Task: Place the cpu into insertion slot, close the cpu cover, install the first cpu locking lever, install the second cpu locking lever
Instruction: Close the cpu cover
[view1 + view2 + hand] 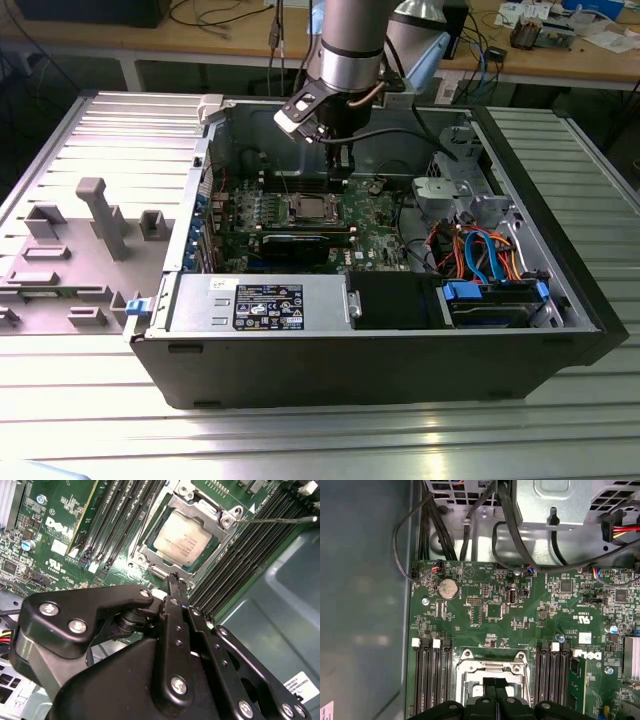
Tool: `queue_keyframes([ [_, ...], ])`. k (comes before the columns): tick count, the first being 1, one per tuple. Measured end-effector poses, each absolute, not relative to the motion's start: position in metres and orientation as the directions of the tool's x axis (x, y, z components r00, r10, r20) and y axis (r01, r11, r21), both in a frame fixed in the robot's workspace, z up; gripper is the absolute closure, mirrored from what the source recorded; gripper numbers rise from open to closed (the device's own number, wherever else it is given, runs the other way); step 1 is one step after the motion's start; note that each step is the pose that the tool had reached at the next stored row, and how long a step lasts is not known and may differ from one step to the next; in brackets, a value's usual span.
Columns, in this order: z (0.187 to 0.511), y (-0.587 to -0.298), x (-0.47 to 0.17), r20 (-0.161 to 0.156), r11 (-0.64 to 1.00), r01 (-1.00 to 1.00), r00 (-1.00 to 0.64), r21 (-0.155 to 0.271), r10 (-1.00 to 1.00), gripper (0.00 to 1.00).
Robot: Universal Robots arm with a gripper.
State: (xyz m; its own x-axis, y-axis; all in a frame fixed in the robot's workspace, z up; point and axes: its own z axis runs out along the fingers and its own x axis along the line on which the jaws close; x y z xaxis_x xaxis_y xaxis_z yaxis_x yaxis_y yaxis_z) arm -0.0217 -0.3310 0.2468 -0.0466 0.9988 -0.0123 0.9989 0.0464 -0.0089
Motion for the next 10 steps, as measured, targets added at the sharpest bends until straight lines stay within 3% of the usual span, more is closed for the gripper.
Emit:
queue_keyframes([
  [10, 0.2401, -0.3320, -0.0280, -0.012, 0.049, 0.999, -0.049, -0.009, 0.999, 0.89],
])
